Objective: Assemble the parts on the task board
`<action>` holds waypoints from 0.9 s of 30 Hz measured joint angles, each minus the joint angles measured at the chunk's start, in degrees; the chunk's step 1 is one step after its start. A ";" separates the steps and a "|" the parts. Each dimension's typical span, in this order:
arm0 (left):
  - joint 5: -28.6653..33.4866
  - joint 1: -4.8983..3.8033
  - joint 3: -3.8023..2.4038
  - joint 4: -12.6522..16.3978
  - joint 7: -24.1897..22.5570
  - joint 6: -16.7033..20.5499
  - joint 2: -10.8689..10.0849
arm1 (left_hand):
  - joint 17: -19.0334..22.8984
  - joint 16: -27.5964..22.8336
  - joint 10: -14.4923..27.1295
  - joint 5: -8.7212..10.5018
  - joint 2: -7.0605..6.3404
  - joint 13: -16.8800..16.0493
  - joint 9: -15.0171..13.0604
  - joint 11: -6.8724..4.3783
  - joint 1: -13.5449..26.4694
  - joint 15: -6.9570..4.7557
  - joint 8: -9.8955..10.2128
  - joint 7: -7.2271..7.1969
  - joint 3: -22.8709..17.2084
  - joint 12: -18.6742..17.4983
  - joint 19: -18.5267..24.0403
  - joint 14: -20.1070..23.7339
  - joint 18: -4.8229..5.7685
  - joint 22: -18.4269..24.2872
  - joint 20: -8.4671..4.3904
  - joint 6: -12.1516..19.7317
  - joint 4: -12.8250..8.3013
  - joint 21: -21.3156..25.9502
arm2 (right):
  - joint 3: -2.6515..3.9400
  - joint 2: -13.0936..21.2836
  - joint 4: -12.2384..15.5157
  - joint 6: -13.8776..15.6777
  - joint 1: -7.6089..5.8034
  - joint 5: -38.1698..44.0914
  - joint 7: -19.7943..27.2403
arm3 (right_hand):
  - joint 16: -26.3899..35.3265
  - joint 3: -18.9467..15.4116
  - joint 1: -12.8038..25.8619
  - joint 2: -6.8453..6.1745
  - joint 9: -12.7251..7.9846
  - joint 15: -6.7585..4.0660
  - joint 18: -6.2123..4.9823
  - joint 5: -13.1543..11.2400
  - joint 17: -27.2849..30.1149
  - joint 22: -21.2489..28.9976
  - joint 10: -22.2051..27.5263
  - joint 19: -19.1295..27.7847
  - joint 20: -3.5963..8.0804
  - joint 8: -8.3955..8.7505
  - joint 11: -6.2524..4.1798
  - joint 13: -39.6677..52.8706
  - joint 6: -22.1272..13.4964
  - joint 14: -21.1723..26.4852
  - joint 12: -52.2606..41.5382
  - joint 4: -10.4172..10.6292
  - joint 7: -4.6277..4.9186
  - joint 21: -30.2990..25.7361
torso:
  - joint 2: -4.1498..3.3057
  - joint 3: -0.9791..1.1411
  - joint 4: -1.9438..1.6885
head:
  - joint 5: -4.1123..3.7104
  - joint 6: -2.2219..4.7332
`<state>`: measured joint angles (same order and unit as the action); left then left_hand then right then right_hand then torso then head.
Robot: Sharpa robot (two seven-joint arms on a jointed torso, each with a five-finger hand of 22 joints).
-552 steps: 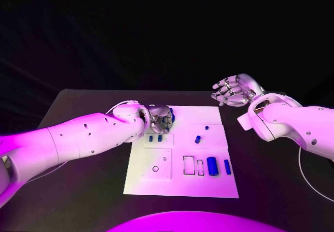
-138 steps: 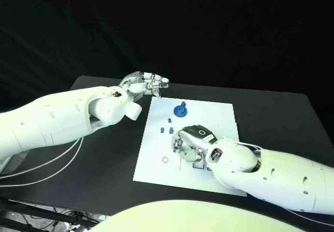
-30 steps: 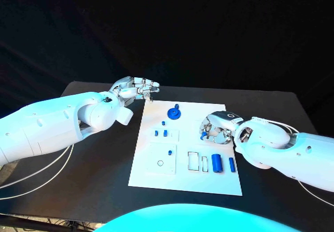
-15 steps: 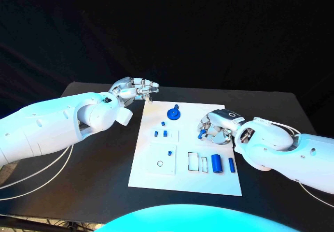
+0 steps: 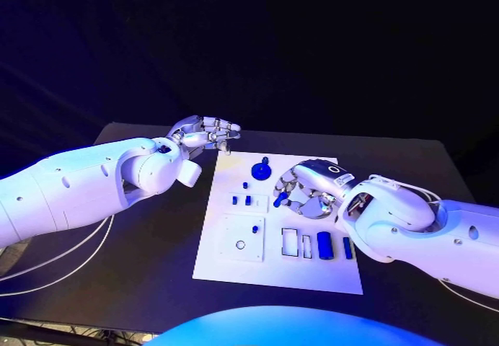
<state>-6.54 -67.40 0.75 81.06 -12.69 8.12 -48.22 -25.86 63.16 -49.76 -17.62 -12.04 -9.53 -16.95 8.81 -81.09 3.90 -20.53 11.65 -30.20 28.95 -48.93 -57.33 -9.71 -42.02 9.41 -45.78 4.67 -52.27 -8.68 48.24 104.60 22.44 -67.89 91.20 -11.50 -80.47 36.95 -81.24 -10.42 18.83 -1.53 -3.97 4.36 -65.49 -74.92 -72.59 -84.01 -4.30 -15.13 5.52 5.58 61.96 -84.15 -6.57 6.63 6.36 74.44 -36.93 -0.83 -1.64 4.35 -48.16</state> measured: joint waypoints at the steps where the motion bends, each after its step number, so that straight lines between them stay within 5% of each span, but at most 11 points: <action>1: 0.00 0.00 0.01 -0.10 0.00 0.00 0.09 | 0.00 0.00 0.00 0.00 0.00 0.00 0.00 0.00 0.00 0.00 0.00 0.00 0.00 0.00 0.00 0.00 0.00 0.00 0.00 0.00 0.00 0.00 | -0.01 -0.84 0.26 0.12 0.26 -0.06 0.10 | 0.00 0.00 0.08 -0.06 0.00 0.00 0.00 0.00 0.02 0.00 0.00 0.00 0.00 -0.13 0.00 0.00 -0.02 0.00 0.00 0.00 -0.01 0.00 | 0.00 0.00 0.01 | 0.07 0.00; 18: 0.01 0.01 0.08 -0.47 0.05 -0.08 1.06 | 0.00 0.00 0.00 0.00 0.00 -0.01 0.00 0.00 0.00 0.00 0.00 0.21 0.00 0.00 0.00 0.00 0.00 0.05 0.00 0.21 0.00 0.23 | -0.91 -10.17 -2.99 0.69 6.44 0.46 2.05 | 0.00 0.54 1.05 -0.30 0.86 0.01 0.00 0.42 0.30 0.01 -0.32 0.00 0.00 -0.15 -0.31 0.09 -0.38 -0.01 0.44 -0.57 -0.04 0.00 | -0.18 -0.03 -0.10 | 1.49 -0.39; 27: 0.01 0.01 0.09 -0.44 0.11 -0.11 1.06 | -0.01 0.00 0.00 0.00 0.00 -0.01 0.00 0.00 0.00 0.00 0.00 0.21 0.00 0.00 0.00 0.00 0.00 0.05 0.00 0.21 0.00 0.23 | -1.27 -11.37 -4.93 -0.17 7.33 1.65 2.37 | 0.00 0.74 1.10 -0.36 2.05 0.01 0.00 0.74 0.30 0.02 -0.40 0.00 -0.01 -0.33 -0.40 0.08 -0.62 -0.01 0.54 -0.82 -0.07 -0.28 | -0.19 0.04 -0.08 | 1.97 -0.73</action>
<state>-6.53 -67.39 0.84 80.63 -12.58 8.00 -47.15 -25.87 63.16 -49.76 -17.62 -12.04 -9.54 -16.95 8.81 -81.09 3.90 -20.53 11.86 -30.20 28.95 -48.93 -57.33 -9.71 -41.97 9.41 -45.57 4.67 -52.04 -9.95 36.87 99.67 22.27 -60.55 92.85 -9.13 -80.46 37.69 -80.14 -10.78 20.89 -1.52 -3.97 5.10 -65.19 -74.91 -72.99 -84.01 -4.30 -15.46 5.12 5.66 61.34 -84.16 -6.03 5.81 6.29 74.16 -37.12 -0.79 -1.72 6.32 -48.89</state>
